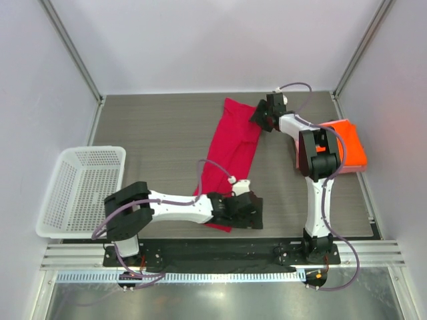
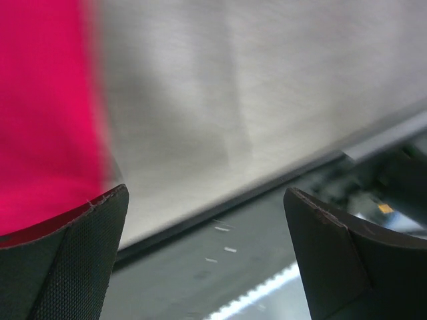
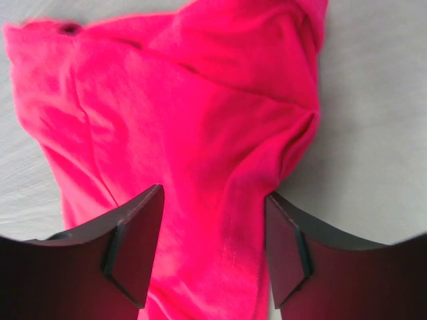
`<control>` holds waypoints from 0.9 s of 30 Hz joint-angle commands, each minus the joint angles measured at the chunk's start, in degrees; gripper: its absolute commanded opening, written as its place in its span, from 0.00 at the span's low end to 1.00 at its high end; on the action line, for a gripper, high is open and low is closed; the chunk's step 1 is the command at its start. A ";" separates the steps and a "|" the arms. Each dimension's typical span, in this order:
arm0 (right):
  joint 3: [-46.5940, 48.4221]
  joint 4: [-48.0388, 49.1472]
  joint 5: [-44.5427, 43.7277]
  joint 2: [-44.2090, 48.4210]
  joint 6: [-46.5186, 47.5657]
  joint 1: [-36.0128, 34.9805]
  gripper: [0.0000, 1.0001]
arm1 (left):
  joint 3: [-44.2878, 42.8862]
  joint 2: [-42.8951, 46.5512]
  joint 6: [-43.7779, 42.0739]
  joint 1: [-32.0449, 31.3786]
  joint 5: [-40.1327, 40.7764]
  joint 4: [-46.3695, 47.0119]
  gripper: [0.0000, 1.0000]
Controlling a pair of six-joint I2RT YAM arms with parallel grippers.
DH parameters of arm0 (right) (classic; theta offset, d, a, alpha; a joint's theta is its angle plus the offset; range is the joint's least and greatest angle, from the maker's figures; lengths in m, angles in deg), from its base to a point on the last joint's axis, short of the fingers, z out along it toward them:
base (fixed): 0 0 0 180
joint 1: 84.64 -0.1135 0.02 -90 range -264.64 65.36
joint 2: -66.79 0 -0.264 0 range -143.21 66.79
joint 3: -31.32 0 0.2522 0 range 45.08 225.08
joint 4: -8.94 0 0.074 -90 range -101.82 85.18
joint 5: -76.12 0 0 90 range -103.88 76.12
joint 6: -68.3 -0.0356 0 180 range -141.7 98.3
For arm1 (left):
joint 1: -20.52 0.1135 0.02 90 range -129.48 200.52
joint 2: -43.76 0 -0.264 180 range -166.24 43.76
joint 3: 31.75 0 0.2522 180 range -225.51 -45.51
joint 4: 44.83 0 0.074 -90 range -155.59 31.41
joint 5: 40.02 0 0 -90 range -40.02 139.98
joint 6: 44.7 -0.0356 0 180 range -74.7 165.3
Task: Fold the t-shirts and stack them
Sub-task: Fold the tshirt
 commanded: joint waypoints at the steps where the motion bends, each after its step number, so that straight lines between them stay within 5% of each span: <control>1: 6.15 -4.40 6.92 -7.28 2.26 -0.40 0.61 | -5.93 -1.22 -0.24 -3.30 -1.47 0.42 1.00; 5: 13.09 -5.28 10.10 -11.77 2.35 -0.57 0.55 | -6.20 4.20 -4.63 -0.85 -5.77 2.01 0.99; 9: 21.95 -7.73 9.49 -16.08 2.44 -0.57 0.47 | -8.30 11.24 -10.61 3.45 -2.81 -7.35 0.99; 14: 31.11 -8.10 8.61 -23.63 -0.54 -0.66 0.43 | -4.11 16.26 -14.48 19.26 -7.62 -10.75 1.00; 17: 35.16 -8.18 9.66 -24.97 -0.65 -0.75 0.61 | -0.05 19.43 -16.32 26.83 -7.63 -9.68 1.00; 23: 26.75 -7.92 7.21 -14.79 4.27 -1.28 0.70 | 4.86 19.26 -19.85 36.42 -11.48 -7.23 1.00; 27: 10.44 -7.39 1.87 1.26 7.53 -2.77 0.70 | 6.72 16.63 -20.11 39.94 -15.88 -3.27 0.98</control>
